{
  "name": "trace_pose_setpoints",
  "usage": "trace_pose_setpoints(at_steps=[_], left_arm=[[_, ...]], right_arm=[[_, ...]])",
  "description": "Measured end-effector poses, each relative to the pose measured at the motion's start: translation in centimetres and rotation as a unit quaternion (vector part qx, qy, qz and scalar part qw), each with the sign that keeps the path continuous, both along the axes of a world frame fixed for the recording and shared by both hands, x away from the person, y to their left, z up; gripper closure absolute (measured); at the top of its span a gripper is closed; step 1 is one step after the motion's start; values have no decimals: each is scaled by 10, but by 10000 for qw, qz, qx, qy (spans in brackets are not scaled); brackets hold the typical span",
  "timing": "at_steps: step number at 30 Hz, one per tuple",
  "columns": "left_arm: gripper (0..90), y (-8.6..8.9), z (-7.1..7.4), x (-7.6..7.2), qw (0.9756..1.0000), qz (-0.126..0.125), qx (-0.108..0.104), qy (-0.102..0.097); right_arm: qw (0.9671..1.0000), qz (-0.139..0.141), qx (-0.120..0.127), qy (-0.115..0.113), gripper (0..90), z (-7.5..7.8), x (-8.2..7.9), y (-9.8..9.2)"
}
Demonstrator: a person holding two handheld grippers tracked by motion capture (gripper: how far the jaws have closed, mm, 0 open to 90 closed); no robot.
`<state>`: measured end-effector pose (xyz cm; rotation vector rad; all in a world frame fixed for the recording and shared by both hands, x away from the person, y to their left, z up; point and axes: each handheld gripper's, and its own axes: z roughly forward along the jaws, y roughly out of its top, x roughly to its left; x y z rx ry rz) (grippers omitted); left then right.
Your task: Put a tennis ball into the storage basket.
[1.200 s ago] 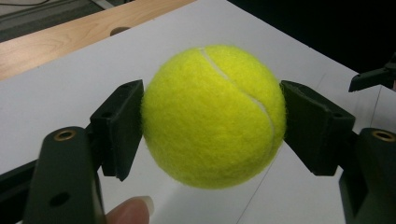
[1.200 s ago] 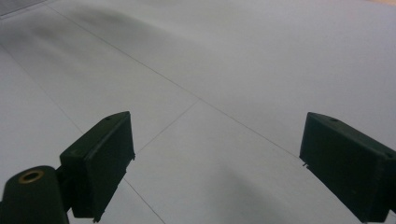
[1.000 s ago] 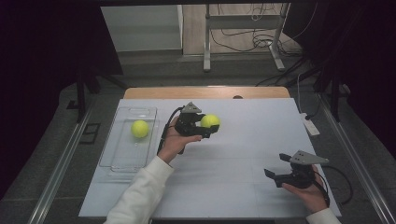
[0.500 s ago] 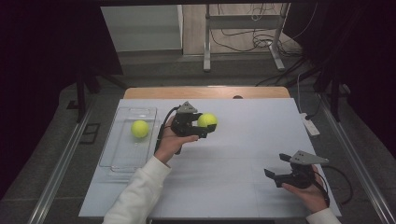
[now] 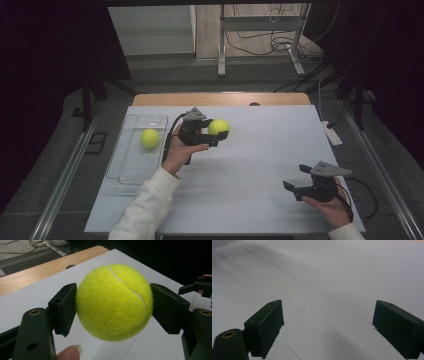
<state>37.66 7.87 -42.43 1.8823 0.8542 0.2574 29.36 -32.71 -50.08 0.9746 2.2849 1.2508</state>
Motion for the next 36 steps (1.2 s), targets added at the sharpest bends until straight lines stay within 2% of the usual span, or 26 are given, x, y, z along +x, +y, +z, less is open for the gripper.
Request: trace_pose_setpoints(at_steps=[36], left_arm=[[269,32,19,-7,9989,328,-236,-238]], right_arm=[[10000,-12,-37,-2,104,0,0,-1]])
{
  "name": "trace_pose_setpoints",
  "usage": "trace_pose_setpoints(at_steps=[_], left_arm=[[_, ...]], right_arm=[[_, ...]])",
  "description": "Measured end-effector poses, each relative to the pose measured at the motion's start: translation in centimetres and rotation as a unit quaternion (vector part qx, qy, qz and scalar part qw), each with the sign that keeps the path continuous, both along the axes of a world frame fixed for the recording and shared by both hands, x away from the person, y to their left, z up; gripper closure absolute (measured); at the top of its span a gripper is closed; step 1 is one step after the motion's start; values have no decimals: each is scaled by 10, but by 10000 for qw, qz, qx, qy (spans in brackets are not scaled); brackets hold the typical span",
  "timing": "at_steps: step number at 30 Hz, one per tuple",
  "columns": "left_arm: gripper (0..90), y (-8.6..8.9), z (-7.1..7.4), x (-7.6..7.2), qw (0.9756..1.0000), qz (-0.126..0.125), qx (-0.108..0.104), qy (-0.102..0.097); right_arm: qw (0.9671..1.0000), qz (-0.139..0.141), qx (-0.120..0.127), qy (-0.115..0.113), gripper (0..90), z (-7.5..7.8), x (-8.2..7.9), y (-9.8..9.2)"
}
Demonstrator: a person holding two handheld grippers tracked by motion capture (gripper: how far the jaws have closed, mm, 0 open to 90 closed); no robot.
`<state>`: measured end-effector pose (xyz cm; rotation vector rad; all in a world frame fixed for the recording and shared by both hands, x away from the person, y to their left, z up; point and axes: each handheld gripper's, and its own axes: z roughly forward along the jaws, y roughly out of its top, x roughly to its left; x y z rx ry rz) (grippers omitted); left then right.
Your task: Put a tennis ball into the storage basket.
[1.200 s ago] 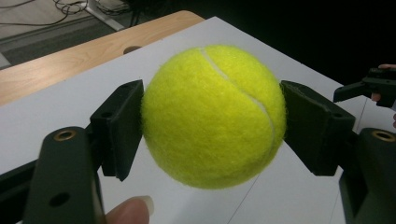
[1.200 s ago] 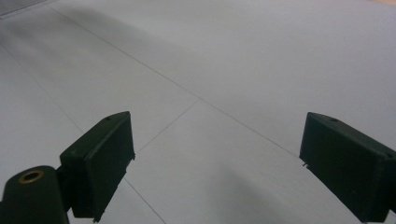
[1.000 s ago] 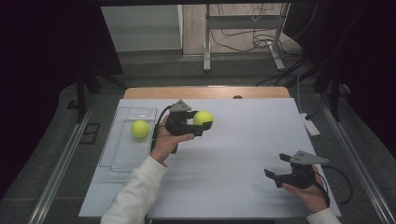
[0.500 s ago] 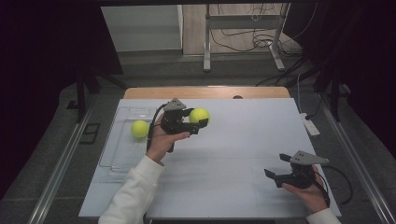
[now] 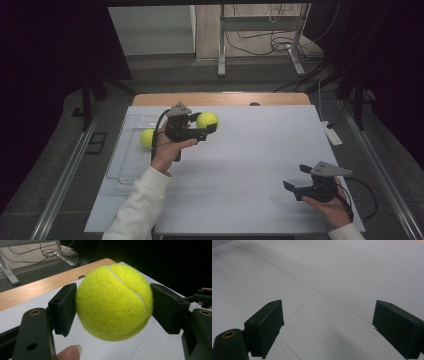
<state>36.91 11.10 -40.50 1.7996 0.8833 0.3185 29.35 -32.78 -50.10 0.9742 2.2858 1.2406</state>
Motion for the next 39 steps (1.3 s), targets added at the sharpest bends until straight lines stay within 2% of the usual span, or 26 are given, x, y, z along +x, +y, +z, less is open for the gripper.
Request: trace_pose_setpoints(at_steps=[15,39], left_arm=[[269,13,5,-3,9998,151,-79,-53],[269,31,4,-15,9995,312,41,-38]], right_arm=[[10000,4,0,-3,104,0,0,0],[10000,-14,27,-15,104,1,0,0]])
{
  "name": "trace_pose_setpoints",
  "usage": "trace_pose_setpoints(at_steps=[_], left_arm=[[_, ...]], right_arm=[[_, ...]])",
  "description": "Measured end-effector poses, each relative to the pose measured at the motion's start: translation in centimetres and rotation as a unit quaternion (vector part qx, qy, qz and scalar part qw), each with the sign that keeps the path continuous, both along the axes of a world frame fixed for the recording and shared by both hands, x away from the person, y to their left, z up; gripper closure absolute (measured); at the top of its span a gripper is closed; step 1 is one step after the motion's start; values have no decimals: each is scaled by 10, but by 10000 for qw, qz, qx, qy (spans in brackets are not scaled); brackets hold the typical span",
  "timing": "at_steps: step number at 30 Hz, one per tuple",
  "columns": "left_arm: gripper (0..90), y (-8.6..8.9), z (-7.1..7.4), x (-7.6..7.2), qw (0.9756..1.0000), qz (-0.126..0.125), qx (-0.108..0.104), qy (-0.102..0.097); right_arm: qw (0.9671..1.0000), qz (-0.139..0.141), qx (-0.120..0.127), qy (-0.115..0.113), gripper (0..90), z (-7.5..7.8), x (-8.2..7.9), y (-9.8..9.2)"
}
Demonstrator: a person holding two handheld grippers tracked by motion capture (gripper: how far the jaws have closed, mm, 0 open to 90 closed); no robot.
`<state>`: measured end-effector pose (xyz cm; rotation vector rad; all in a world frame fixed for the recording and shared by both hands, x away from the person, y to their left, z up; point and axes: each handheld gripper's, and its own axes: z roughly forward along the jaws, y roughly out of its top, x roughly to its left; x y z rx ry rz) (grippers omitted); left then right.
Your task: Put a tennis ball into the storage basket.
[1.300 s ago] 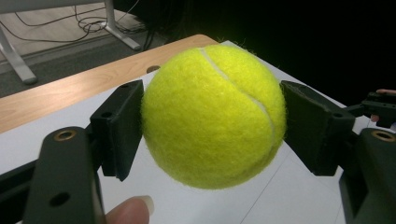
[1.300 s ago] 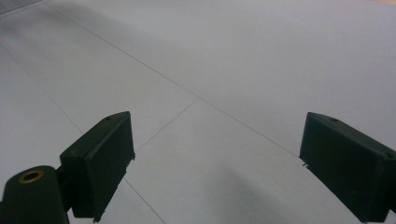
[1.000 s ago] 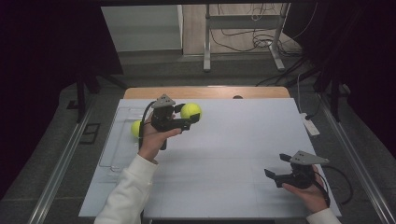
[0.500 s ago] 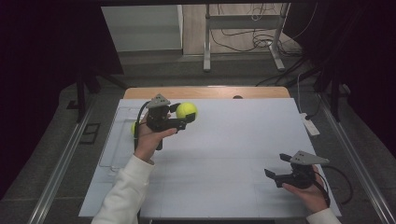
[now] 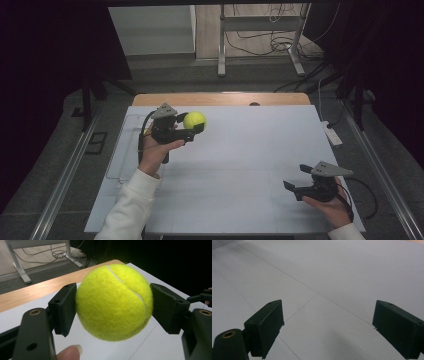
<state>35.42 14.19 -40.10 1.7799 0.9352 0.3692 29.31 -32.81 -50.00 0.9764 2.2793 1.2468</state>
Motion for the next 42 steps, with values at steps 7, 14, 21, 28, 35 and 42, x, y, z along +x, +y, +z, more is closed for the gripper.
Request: trace_pose_setpoints(at_steps=[7,14,21,28,35,42], left_arm=[[269,9,-4,-5,9999,96,45,41],[269,17,-7,-7,9998,176,54,72],[269,29,-10,-12,9994,332,32,93],[269,40,-13,-15,9988,462,24,143],[269,50,-15,-18,9982,587,17,149],[269,61,-19,-19,9971,728,20,209]], right_arm=[[10000,8,-3,-2,104,0,0,0],[10000,21,1,7,104,0,0,1],[10000,27,-2,14,104,-1,0,1],[10000,24,-19,19,104,-1,1,2],[10000,27,-22,11,104,-1,0,2],[10000,29,-24,7,104,-1,0,2]])
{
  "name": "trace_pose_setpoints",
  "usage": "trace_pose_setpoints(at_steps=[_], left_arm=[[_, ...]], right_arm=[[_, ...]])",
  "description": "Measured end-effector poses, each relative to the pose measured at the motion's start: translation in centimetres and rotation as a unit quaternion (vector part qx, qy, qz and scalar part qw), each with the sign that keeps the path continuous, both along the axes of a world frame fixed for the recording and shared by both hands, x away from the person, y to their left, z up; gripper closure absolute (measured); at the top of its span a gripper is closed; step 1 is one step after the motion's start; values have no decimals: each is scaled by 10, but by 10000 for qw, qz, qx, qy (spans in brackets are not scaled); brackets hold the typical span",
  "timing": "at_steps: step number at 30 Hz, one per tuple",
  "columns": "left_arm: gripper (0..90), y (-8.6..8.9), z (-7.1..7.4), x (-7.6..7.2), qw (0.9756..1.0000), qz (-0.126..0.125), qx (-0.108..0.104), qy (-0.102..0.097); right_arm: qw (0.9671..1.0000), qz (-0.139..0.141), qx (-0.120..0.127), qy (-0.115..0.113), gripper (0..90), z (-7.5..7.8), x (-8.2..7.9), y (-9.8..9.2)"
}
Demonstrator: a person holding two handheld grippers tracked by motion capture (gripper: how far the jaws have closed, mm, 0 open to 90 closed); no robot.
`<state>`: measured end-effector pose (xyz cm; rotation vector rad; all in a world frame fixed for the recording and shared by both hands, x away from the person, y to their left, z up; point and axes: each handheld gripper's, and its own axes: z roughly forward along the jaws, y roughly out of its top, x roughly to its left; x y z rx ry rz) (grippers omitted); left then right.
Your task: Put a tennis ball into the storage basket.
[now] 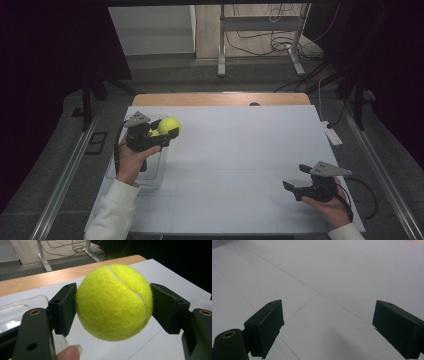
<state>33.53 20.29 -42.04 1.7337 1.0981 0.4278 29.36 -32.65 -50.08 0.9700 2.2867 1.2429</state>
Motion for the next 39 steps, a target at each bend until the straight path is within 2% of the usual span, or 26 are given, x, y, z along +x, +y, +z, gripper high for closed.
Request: trace_pose_setpoints(at_steps=[24,39], left_arm=[[269,28,-4,-6,9992,386,-32,35],[269,60,-10,-17,9967,808,-86,89]], right_arm=[[10000,-1,3,3,104,0,0,0],[10000,-6,-15,9,104,0,0,0]])
